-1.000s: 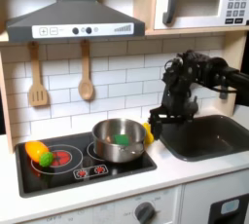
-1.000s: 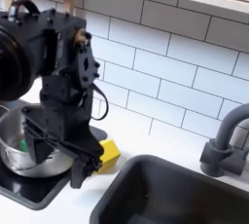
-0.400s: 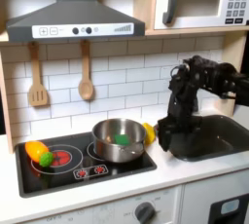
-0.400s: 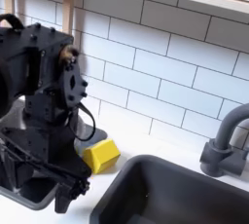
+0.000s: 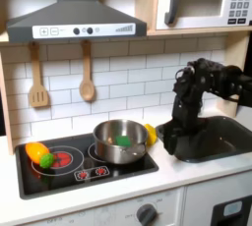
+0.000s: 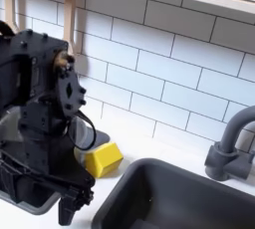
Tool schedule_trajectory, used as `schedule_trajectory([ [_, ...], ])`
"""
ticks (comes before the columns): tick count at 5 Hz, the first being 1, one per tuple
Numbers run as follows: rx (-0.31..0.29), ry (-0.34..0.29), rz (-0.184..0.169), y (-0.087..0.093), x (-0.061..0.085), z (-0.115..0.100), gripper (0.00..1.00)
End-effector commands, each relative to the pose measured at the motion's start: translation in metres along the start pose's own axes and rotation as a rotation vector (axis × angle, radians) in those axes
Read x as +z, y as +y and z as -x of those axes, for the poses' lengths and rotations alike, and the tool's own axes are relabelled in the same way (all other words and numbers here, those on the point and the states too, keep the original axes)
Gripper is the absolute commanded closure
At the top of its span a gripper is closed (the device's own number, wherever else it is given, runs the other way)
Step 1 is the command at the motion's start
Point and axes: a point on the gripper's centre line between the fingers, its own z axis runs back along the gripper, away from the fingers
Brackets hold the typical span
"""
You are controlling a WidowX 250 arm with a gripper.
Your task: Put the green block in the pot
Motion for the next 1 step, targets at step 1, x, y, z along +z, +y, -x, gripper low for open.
schedule_trajectory([
  [1, 0.0, 0.002, 0.0, 0.0, 0.0, 0.0002, 0.0],
])
